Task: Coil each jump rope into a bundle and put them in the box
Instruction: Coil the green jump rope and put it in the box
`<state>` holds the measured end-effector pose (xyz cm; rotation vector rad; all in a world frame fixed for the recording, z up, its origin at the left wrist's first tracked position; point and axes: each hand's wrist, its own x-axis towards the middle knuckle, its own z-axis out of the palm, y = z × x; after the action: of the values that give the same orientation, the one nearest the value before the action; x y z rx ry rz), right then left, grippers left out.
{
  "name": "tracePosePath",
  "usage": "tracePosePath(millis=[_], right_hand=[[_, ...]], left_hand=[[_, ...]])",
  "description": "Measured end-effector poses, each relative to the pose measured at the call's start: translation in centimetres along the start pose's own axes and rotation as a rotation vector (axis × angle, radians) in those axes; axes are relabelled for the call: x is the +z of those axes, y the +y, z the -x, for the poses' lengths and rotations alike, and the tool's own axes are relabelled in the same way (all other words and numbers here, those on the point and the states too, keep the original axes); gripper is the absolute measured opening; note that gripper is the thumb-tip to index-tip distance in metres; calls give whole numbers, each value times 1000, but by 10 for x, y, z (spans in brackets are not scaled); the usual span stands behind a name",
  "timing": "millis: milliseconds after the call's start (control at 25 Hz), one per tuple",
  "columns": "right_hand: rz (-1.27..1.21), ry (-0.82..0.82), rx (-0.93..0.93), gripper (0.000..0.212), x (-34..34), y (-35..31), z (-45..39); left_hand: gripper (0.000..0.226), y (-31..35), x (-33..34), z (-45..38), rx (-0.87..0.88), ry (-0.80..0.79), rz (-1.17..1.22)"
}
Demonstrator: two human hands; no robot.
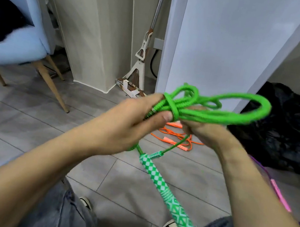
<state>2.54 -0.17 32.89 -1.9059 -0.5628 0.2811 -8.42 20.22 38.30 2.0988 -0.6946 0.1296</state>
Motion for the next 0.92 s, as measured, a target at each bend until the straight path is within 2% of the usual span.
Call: tracePosePath(millis=[80, 160, 280, 360, 440, 560, 680, 800, 920], right_hand=[[43, -117, 121, 19, 15, 5, -1], [68, -223, 135, 16, 30, 4, -1], [205, -282, 54, 13, 41, -5, 2], [372, -318, -22, 15, 41, -14, 5], [425, -270, -122, 18, 38, -26, 9], [234, -69, -200, 7, 19, -50, 18], [114, 25, -200, 5, 0, -54, 22], [23, 156, -186, 11, -3, -43, 16], [-17, 211, -130, 14, -3, -22, 4]], left_hand=[[23, -28, -4, -5, -107, 198, 3], [27, -58, -11, -10, -267, 300, -262], [39, -88, -17, -7, -573, 177, -678], [40, -95, -17, -4, -647, 80, -769], [38, -99, -17, -2, -653, 49, -783], [38, -100, -20, 4, -630, 15, -706], [22, -91, -19, 10, -428, -180, -555], [18, -66, -5, 11, -338, -309, -108], [20, -52, 3, 7, -328, -185, 341]])
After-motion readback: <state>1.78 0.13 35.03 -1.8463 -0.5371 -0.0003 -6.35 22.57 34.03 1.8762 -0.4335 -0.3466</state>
